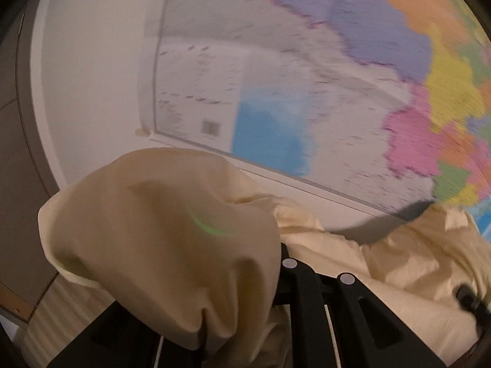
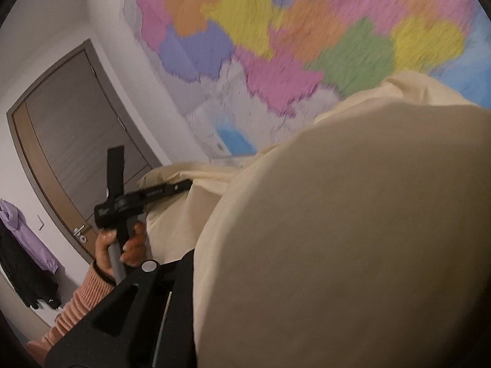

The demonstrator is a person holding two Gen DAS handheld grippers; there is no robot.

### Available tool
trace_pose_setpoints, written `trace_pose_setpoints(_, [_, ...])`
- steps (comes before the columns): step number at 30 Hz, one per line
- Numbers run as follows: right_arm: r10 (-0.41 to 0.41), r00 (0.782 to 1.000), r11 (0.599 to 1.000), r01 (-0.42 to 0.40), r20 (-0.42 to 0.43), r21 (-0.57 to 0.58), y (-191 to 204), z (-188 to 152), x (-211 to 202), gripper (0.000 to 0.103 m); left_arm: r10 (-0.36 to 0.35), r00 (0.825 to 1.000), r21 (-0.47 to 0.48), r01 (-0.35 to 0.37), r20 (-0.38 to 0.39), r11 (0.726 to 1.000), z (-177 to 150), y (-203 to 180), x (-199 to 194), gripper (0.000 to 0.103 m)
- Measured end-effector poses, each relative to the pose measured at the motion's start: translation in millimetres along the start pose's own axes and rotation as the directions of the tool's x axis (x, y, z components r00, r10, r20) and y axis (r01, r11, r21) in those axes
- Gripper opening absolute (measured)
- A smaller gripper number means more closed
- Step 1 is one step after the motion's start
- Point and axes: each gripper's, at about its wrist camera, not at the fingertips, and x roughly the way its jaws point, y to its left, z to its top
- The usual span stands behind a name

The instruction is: Fold large clothes

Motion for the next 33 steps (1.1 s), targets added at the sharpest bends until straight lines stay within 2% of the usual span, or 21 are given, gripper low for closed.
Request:
trace_pose_setpoints(3, [0.005, 0.999, 1.0, -0.004, -0.05, 0.023, -6, -28, 29, 0.013, -0.001, 1.0, -0.038, 0.0, -0.026, 0.999, -16, 30, 29, 0.011])
trace_pose_setpoints(5, [0.017, 0.989, 0.997, -0.006, -0.146, 0.081, -19, -56, 54, 0.014, 0.014, 0.997, -0.058, -0.018, -0.071, 0.998, -34, 47, 48, 0.012])
trace_pose_setpoints(8, [0.014, 0.974, 0.994, 0.012, -0.228, 0.112, -29, -85, 70, 0.023, 0.034, 0.987, -0.128, -0.055, -0.155, 0.99, -69, 81, 81, 0.019])
trace_pose_setpoints(10, [0.0, 0.968, 0.995, 0.024, -0.25, 0.093, -28, -90, 69, 0.026, -0.005, 0.982, -0.204, -0.035, -0.191, 0.978, -85, 99, 92, 0.021])
trace_pose_setpoints(11, [0.003, 0.964, 0.995, 0.024, -0.267, 0.095, -26, -89, 69, 0.032, -0.018, 0.98, -0.224, -0.027, -0.199, 0.974, -91, 104, 94, 0.022])
trace_pose_setpoints(14, [0.036, 0.951, 0.993, 0.002, -0.308, 0.121, -28, -89, 51, 0.044, -0.025, 0.979, -0.238, -0.024, -0.202, 0.971, -101, 110, 95, 0.025])
trace_pose_setpoints(15, [0.039, 0.948, 0.993, -0.002, -0.315, 0.116, -28, -89, 41, 0.05, -0.024, 0.979, -0.237, -0.025, -0.201, 0.971, -99, 110, 95, 0.025])
trace_pose_setpoints(17, [0.057, 0.947, 0.993, -0.021, -0.316, 0.118, -30, -88, 19, 0.057, -0.013, 0.979, -0.229, -0.035, -0.205, 0.973, -99, 108, 93, 0.027])
trace_pose_setpoints(19, [0.048, 0.951, 0.995, -0.019, -0.304, 0.1, -36, -86, -4, 0.058, -0.001, 0.978, -0.222, -0.047, -0.21, 0.974, -97, 104, 95, 0.028])
trace_pose_setpoints(22, [-0.062, 0.96, 0.997, 0.072, -0.272, 0.028, -39, -89, -43, 0.059, 0.018, 0.977, -0.207, -0.063, -0.212, 0.976, -99, 102, 93, 0.033])
trace_pose_setpoints(24, [-0.119, 0.96, 0.992, 0.128, -0.252, 0.021, -48, -86, -55, 0.058, 0.049, 0.97, -0.181, -0.094, -0.238, 0.979, -102, 100, 91, 0.038])
trace_pose_setpoints(28, [-0.232, 0.948, 0.967, 0.249, -0.216, 0.055, -72, -84, -57, 0.06, 0.136, 0.965, -0.085, -0.158, -0.224, 0.984, -102, 86, 80, 0.046])
trace_pose_setpoints(30, [-0.206, 0.958, 0.962, 0.235, -0.199, 0.139, -88, -86, -57, 0.06, 0.152, 0.96, -0.087, -0.176, -0.234, 0.981, -103, 85, 75, 0.048])
trace_pose_setpoints(32, [-0.164, 0.962, 0.966, 0.201, -0.219, 0.161, -91, -89, -48, 0.057, 0.165, 0.957, -0.074, -0.187, -0.238, 0.98, -104, 84, 69, 0.051])
trace_pose_setpoints(33, [-0.158, 0.962, 0.969, 0.194, -0.224, 0.15, -89, -91, -44, 0.042, 0.189, 0.952, -0.053, -0.207, -0.24, 0.977, -104, 82, 66, 0.051])
